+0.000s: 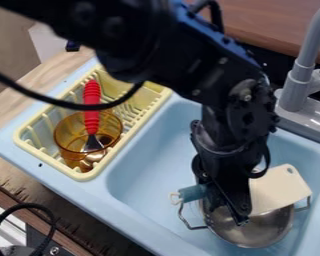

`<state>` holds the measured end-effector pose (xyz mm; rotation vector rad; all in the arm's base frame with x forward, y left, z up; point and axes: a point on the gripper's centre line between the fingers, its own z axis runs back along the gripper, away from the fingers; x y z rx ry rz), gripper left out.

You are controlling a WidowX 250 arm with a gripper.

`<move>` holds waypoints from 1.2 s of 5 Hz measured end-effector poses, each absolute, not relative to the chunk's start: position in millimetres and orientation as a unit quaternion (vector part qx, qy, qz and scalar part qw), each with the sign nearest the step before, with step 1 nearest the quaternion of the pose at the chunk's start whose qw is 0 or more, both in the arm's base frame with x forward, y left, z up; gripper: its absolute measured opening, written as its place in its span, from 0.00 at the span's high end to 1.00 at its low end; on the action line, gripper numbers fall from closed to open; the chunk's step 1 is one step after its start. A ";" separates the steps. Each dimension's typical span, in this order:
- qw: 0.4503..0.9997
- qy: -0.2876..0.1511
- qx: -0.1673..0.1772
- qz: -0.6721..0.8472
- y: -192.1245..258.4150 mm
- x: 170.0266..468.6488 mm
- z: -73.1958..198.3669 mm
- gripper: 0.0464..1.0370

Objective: Place the knife on top of the silver-plated drainer in the sink

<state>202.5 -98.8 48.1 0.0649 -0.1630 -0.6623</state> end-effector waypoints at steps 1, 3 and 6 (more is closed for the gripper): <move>0.944 -0.079 0.030 -0.320 -100.9 202.7 47.4 0.77; 0.948 -0.085 0.028 -0.304 -103.0 206.6 49.4 0.24; 0.968 -0.083 0.022 -0.236 -90.2 207.8 62.8 0.04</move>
